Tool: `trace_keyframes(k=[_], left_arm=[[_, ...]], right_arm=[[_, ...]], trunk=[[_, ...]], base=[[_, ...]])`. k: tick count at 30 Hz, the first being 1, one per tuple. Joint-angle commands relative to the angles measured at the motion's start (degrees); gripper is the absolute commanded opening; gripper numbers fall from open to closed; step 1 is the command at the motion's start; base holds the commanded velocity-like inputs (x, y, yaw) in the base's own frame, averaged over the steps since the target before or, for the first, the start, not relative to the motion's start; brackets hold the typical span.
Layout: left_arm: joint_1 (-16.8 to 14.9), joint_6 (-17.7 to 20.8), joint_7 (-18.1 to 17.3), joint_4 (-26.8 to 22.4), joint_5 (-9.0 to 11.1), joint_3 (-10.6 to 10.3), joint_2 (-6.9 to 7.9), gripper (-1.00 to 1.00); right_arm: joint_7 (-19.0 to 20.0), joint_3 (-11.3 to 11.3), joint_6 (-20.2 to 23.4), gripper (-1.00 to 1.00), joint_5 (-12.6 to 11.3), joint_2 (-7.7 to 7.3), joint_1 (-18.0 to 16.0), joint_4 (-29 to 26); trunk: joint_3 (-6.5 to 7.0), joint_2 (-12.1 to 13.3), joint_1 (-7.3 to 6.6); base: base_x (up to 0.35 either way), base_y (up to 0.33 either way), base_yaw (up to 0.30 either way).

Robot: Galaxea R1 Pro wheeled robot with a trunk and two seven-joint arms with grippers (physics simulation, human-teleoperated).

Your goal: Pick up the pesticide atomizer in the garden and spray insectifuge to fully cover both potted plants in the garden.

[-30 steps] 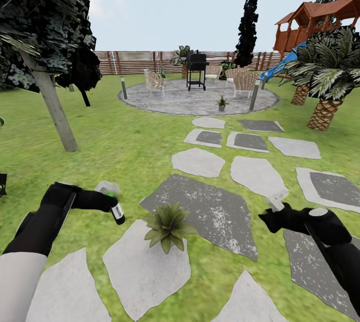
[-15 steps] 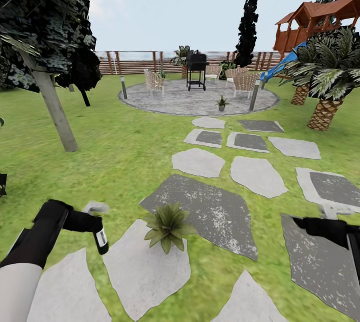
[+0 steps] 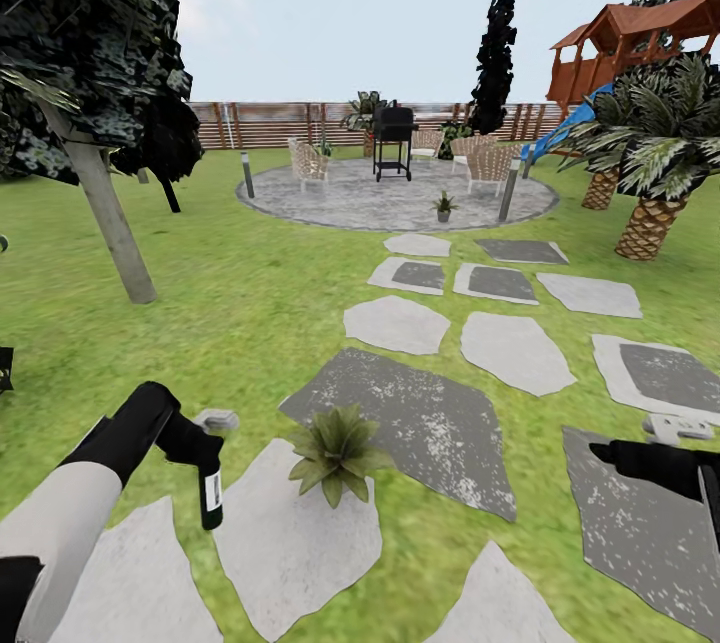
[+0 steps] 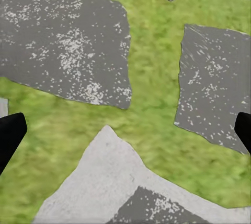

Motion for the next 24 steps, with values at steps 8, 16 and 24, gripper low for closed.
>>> trace_keyframes(k=[8,16,24], left_arm=[[-0.76,0.13,-1.53,0.4,-0.49,-3.22,-0.16,-1.0],[-0.78,-0.31,-7.32,-0.32,-0.63,-9.13,-0.32,-1.0],[-0.72,-0.39,-8.22,-0.47,-0.72,-13.03,-0.46,-1.0]], right_arm=[[0.74,0.04,0.18,1.0,0.21,0.06,-0.15,-0.06],[0.73,-0.1,0.18,1.0,0.18,0.05,-0.26,-0.06],[0.74,-0.11,0.18,1.0,0.17,0.05,-0.26,-0.06]], trunk=[[-0.07,-0.03,0.01],[-0.07,-0.03,0.01],[-0.07,-0.03,0.01]], base=[[0.193,0.156,-0.14],[0.236,0.197,-0.055],[0.225,0.183,-0.191]])
